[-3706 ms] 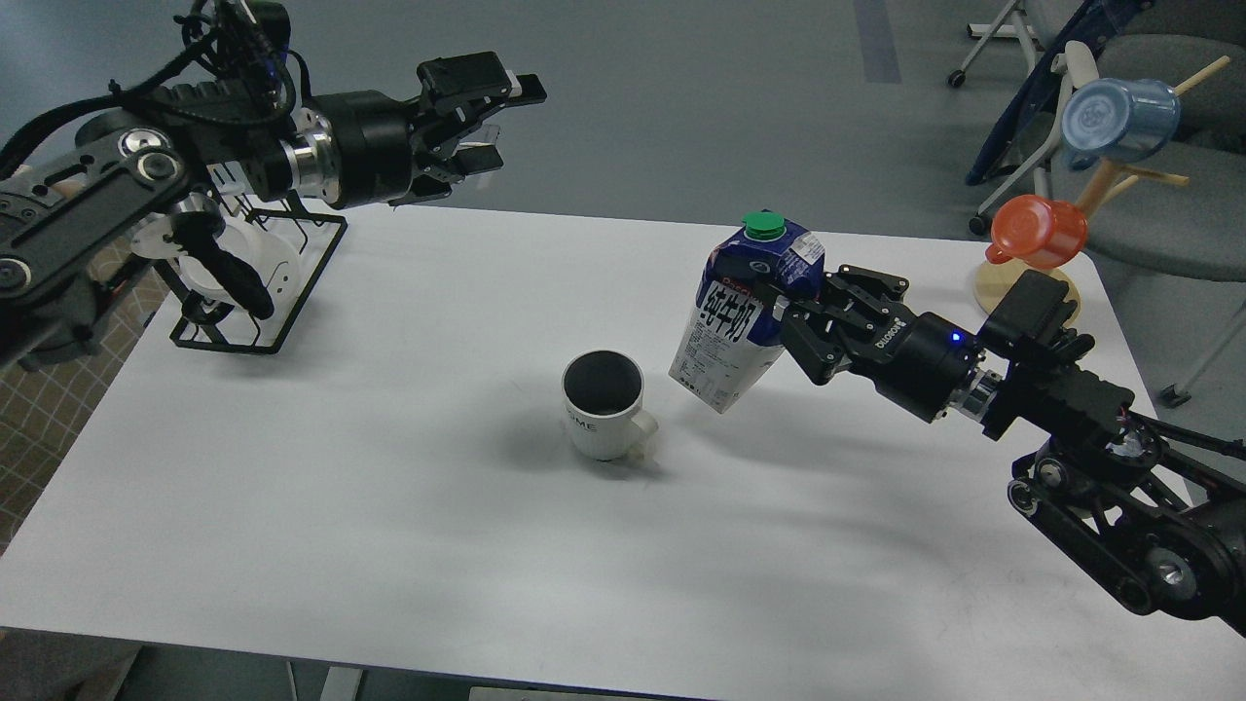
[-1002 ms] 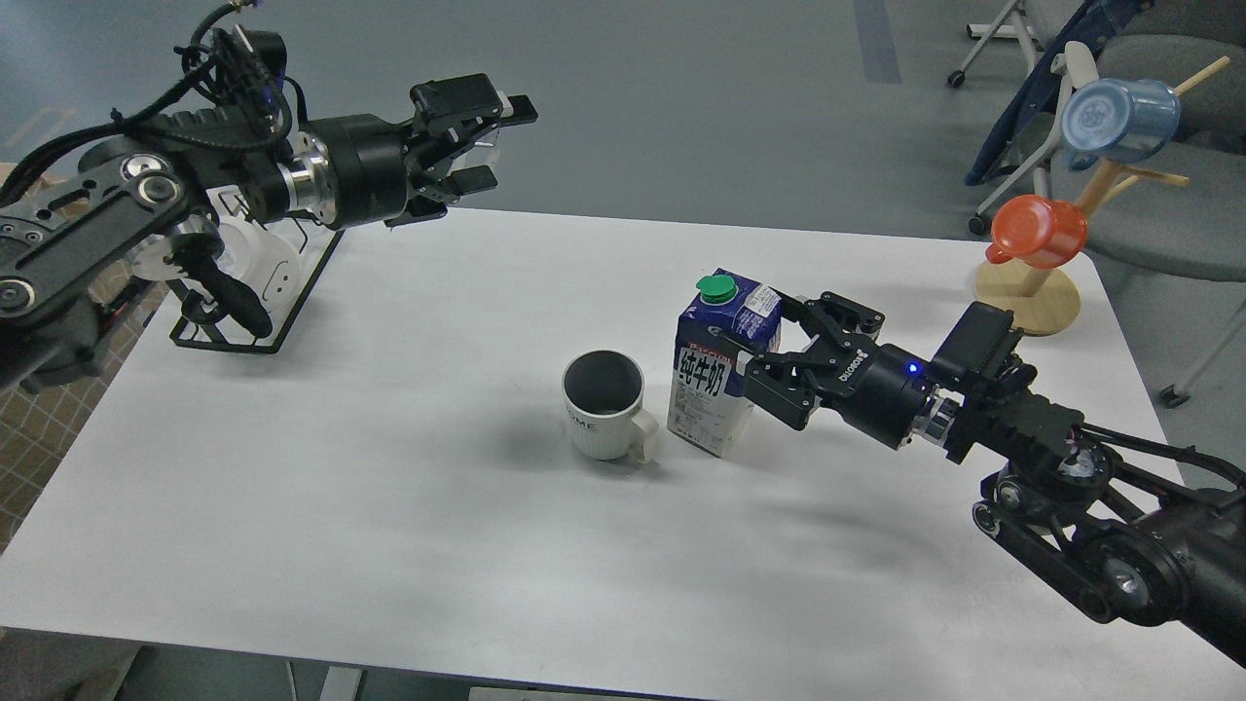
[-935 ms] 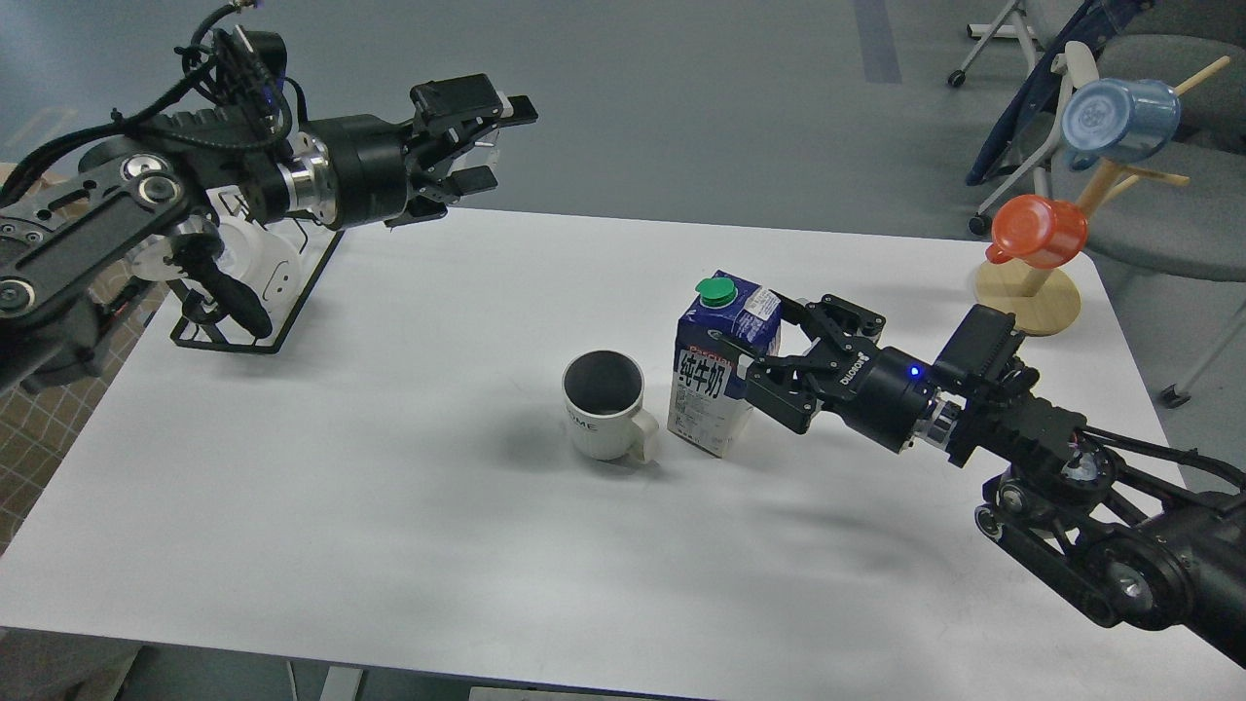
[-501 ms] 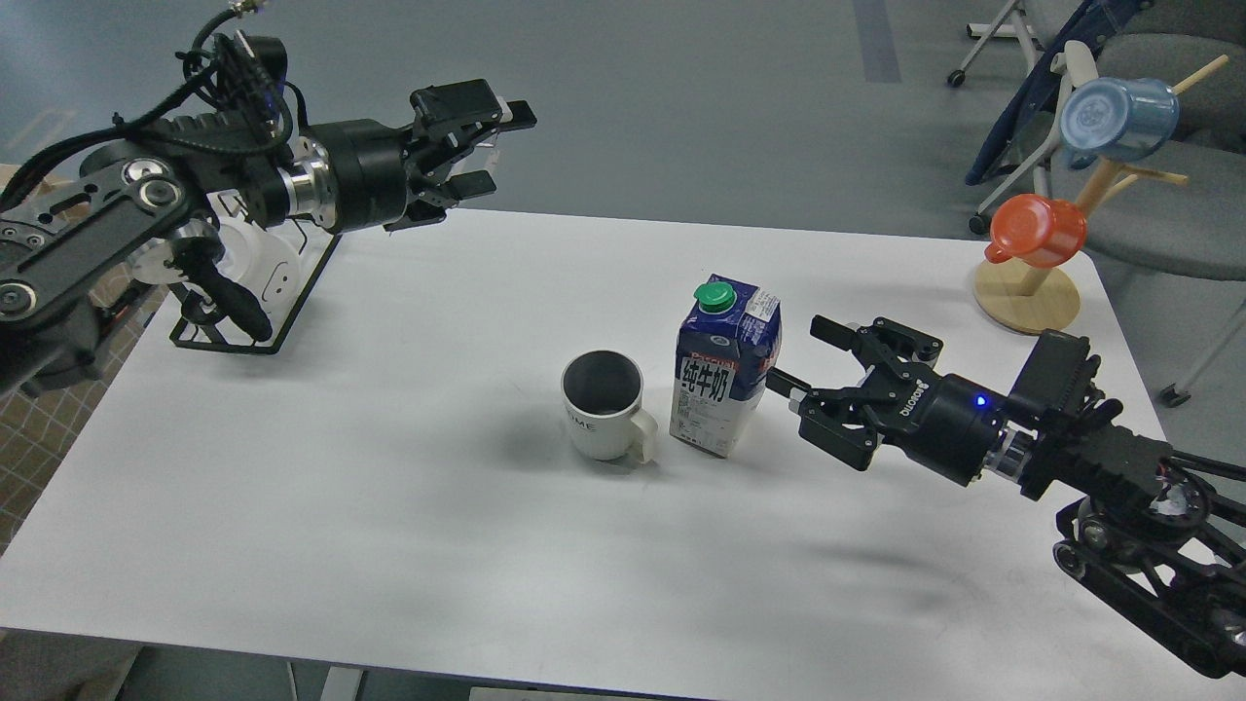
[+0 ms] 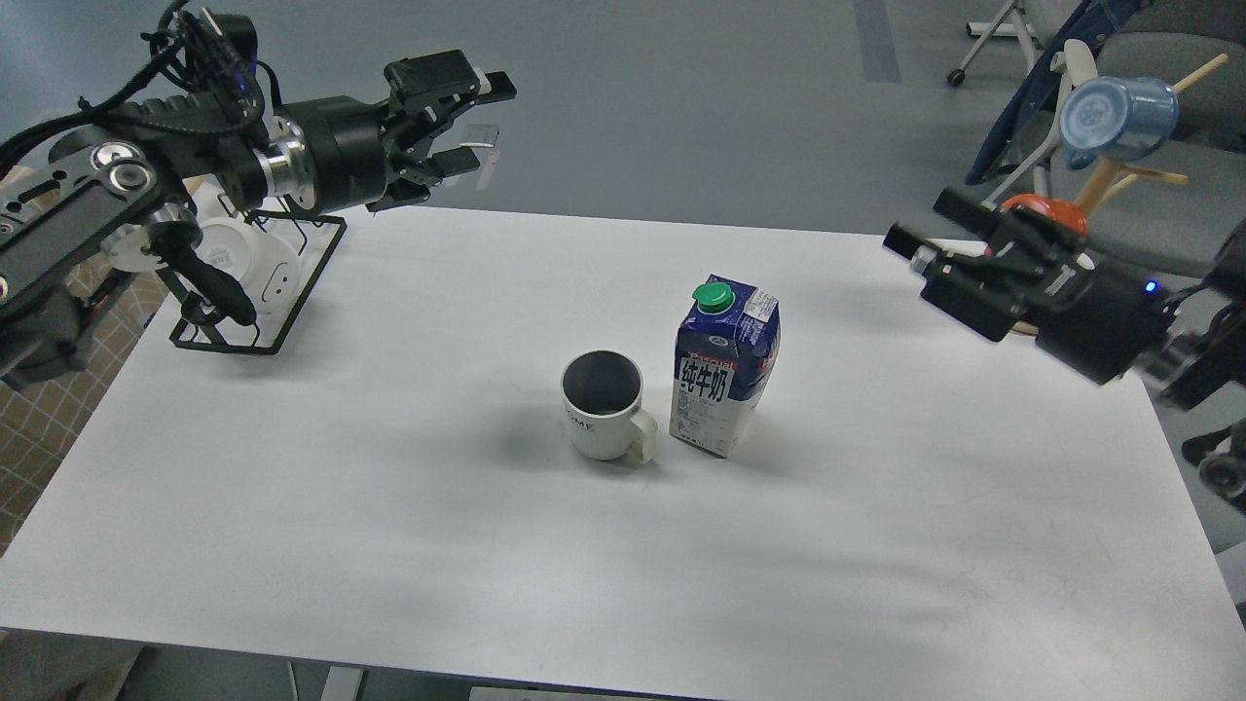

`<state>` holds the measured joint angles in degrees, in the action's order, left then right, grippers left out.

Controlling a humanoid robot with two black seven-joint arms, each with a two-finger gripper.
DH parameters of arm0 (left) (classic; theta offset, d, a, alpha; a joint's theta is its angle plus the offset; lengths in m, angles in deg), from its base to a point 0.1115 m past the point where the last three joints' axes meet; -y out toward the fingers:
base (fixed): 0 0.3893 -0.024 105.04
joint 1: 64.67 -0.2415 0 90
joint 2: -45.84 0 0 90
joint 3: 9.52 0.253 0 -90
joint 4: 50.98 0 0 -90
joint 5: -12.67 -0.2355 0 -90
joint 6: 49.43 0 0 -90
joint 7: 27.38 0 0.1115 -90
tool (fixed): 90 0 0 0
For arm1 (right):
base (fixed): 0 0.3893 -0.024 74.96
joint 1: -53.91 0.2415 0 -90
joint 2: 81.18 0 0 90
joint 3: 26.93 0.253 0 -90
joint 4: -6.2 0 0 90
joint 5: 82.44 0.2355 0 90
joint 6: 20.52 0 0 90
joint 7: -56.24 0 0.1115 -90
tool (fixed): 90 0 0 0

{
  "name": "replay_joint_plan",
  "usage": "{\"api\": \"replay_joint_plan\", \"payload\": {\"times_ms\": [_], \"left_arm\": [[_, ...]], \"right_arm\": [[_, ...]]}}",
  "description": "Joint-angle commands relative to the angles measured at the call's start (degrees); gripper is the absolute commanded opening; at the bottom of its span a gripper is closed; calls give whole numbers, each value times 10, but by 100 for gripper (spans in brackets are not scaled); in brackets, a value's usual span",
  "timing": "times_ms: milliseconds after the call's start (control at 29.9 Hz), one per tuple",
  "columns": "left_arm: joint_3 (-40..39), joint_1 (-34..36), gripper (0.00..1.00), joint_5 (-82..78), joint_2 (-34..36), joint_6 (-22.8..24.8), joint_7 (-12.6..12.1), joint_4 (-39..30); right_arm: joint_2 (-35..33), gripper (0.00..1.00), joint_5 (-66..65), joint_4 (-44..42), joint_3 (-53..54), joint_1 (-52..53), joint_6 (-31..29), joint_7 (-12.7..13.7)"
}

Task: Place cup and milk with both arms

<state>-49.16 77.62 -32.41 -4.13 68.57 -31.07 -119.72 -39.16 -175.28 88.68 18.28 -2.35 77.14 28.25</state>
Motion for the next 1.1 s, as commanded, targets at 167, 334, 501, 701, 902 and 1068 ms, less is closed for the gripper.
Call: {"api": "replay_joint_plan", "payload": {"times_ms": [167, 334, 501, 701, 902, 1068], "left_arm": [[-63, 1, 99, 17, -38, -61, 5, 26], [-112, 9, 99, 83, -86, -76, 5, 106], [-119, 28, 99, 151, -155, -83, 6, 195], [-119, 26, 98, 154, -203, -83, 34, 253], [-119, 24, 98, 155, -226, -73, 65, 300], [-126, 13, 98, 175, -242, -18, 102, 309]], "right_arm": [[12, 99, 237, -195, 35, 199, -162, 0], [113, 100, 300, -356, 36, 287, -188, 0], [232, 100, 364, -470, 37, 333, -186, 0], [310, 99, 468, -492, 37, 328, -224, 0], [386, 100, 615, -542, 38, 304, -259, 31], [417, 100, 623, -554, 44, 288, -252, 23]]}}
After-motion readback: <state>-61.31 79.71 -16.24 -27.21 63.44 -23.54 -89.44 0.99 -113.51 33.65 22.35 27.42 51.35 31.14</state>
